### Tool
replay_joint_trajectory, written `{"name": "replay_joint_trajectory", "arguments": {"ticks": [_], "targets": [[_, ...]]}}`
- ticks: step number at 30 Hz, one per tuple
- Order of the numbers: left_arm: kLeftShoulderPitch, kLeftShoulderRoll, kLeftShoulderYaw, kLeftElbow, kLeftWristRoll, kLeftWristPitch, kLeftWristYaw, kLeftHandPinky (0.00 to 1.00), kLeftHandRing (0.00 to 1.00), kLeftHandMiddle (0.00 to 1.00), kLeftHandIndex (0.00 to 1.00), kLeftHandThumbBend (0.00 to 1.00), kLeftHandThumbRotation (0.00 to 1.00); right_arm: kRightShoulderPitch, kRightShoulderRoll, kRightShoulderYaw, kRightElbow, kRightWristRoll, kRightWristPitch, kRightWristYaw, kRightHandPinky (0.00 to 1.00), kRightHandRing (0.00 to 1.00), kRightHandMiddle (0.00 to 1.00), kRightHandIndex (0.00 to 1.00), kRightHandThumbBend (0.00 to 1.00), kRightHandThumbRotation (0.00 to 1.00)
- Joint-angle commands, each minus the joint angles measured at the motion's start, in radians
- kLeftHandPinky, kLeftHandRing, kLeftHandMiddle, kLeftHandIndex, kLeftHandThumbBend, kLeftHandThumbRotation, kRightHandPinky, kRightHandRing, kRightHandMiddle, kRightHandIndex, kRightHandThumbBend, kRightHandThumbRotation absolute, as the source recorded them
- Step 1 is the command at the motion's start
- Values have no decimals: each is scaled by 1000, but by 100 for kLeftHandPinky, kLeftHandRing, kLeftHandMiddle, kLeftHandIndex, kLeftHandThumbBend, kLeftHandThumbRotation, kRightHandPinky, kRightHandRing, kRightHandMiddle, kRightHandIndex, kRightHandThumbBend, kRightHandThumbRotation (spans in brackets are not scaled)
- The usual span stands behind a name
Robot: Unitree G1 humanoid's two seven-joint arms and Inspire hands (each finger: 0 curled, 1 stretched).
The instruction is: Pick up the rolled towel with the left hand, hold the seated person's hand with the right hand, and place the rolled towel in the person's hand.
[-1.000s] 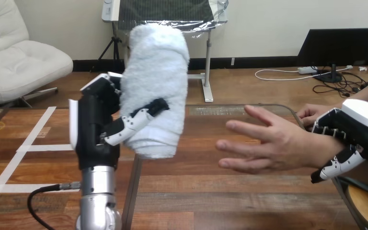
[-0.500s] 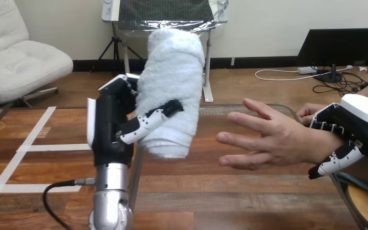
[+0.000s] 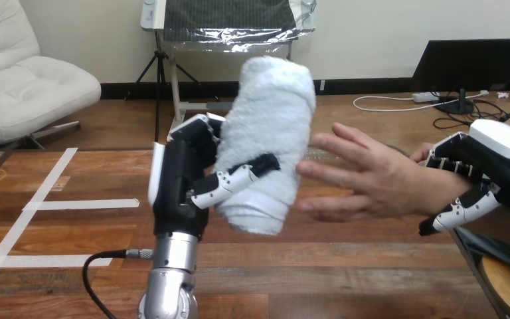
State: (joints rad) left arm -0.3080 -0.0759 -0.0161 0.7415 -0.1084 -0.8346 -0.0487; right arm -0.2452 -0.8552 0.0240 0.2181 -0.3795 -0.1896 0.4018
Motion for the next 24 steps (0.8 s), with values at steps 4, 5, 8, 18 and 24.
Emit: {"name": "replay_joint_trajectory", "arguments": {"ticks": [4,5,8,18,24], "targets": [[-90,-135,-23,30,-20,-49,-17,28,33,37,39,61,0,-79,42,17,-36,15,43,24,35,40,46,50,89,20],[-89,-140,-26,34,-25,-48,-23,28,33,37,39,61,0,-83,43,17,-39,15,47,26,35,41,46,50,89,20],[-89,-151,-33,43,-35,-46,-34,29,33,37,39,61,0,-89,47,19,-45,14,56,29,36,42,47,51,89,21],[-79,-170,-67,71,-8,-58,-27,29,34,38,39,65,0,-106,60,27,-73,3,92,37,36,42,48,51,88,23],[-59,-185,-90,69,-15,-51,-46,30,34,38,39,65,0,-115,68,32,-93,0,118,46,36,42,48,51,88,23]]}}
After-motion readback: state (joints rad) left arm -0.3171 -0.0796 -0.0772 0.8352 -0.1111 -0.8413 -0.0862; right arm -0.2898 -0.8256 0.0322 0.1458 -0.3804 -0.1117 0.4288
